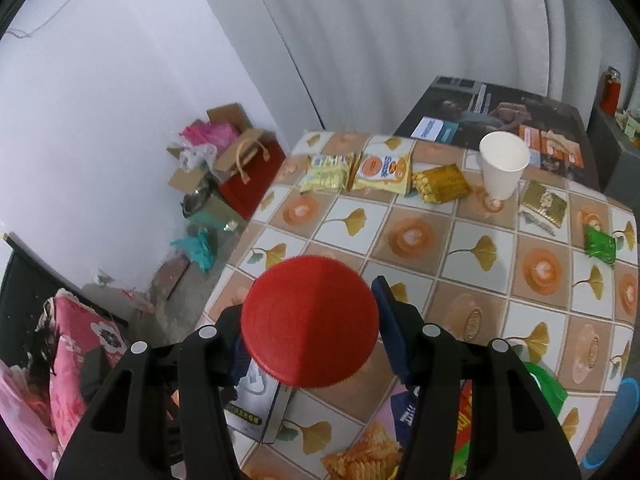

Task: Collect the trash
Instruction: 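Carry the box and bottle to the blue basket and open both tools, then move both tools back from the basket to the table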

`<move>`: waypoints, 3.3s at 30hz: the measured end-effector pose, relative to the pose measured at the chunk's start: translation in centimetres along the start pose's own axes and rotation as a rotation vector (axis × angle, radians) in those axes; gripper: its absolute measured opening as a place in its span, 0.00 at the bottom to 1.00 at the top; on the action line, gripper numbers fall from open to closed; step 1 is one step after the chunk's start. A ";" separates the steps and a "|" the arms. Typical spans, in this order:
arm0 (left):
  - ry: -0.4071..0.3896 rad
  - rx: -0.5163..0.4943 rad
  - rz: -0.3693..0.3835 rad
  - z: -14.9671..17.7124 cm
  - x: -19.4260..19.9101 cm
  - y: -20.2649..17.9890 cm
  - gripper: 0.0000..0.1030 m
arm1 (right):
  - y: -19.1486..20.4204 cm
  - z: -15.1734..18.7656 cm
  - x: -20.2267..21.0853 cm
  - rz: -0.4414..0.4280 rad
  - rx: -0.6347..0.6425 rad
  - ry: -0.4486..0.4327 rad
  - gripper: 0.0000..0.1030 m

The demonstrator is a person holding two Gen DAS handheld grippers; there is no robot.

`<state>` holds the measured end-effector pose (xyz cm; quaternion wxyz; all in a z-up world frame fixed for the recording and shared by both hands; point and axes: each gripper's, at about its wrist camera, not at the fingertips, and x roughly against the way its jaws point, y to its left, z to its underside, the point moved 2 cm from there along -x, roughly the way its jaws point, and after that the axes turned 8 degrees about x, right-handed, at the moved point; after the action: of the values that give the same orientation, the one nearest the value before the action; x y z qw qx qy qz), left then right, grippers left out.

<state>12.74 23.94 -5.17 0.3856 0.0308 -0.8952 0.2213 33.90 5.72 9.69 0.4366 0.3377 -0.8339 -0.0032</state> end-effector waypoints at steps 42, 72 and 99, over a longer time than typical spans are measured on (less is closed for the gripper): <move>-0.103 -0.263 0.052 -2.1 4.1 -15.3 0.77 | -19.0 34.0 38.1 0.552 -0.595 -0.474 0.51; 0.432 -0.762 0.370 25.9 -22.9 -67.5 0.79 | -48.9 52.3 30.3 0.516 -1.252 -0.531 0.52; 0.386 -0.621 0.589 15.9 -12.4 -58.3 0.84 | -38.4 56.2 29.8 0.655 -1.082 -0.527 0.72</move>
<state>23.84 -36.71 -1.85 0.4569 -0.3833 -0.8015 0.0447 2.75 -57.05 -14.93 0.3048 -0.2096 -0.8525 -0.3694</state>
